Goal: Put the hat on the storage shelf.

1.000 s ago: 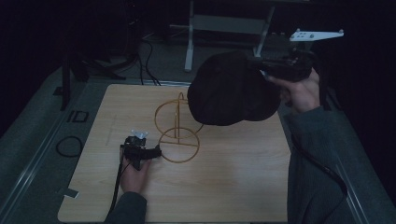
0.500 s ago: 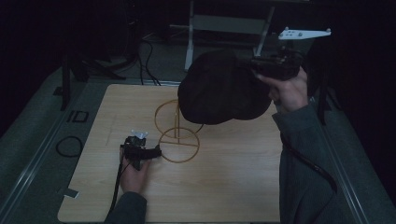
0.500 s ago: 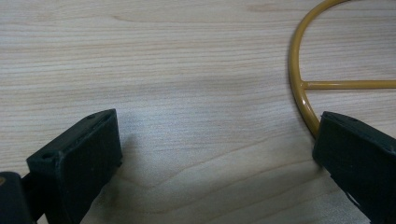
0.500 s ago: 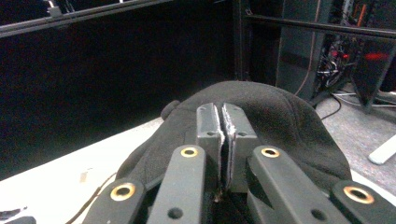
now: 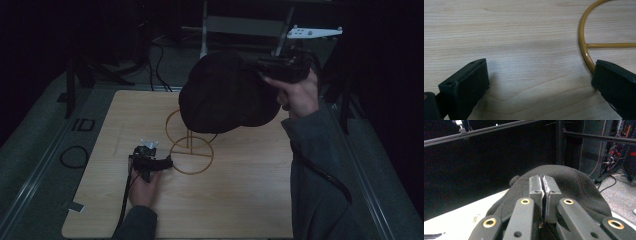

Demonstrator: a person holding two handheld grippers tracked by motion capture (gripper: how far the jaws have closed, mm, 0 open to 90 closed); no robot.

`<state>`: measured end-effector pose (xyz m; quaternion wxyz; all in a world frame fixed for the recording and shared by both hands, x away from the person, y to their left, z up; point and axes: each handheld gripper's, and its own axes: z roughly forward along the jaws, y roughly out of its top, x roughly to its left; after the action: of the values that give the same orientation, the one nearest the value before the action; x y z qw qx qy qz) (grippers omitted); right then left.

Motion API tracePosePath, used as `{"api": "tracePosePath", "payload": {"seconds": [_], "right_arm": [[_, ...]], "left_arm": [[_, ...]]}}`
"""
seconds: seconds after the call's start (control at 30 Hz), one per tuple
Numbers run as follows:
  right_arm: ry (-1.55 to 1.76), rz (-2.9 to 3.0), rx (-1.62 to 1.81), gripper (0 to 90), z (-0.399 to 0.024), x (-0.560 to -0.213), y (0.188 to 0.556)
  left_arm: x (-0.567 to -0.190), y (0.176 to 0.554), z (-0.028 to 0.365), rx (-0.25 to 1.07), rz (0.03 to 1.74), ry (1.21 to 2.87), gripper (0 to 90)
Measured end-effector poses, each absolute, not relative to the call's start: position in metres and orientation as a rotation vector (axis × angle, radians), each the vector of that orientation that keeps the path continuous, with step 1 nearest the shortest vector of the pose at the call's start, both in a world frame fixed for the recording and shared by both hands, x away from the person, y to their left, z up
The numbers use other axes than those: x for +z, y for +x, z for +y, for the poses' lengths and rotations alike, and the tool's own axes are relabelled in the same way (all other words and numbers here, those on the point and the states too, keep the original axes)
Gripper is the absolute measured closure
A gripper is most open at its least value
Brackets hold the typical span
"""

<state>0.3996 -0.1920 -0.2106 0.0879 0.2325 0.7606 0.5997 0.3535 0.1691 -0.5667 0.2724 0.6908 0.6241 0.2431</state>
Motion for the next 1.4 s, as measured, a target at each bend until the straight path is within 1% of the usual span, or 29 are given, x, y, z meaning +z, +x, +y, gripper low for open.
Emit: {"api": "tracePosePath", "payload": {"seconds": [0.1, 0.47, 0.83, 1.17, 1.4], "right_arm": [[0.686, 2.269, 1.788, 86.8, -0.19, -0.211, 0.4], [0.646, 2.309, 1.815, 86.8, -0.159, -0.213, 0.4], [0.695, 2.386, 1.784, 86.7, -0.145, -0.247, 0.412], [0.741, 2.427, 1.736, 86.7, -0.136, -0.267, 0.419], [0.774, 2.465, 1.698, 86.6, -0.133, -0.287, 0.426]], "left_arm": [[-0.567, 0.354, 0.169, 0.655, 1.68, 1.859, 0.7], [-0.567, 0.354, 0.169, 0.656, 1.679, 1.865, 0.7], [-0.566, 0.354, 0.169, 0.653, 1.678, 1.87, 0.7], [-0.566, 0.354, 0.169, 0.654, 1.678, 1.867, 0.7], [-0.566, 0.354, 0.169, 0.656, 1.679, 1.866, 0.7]]}}
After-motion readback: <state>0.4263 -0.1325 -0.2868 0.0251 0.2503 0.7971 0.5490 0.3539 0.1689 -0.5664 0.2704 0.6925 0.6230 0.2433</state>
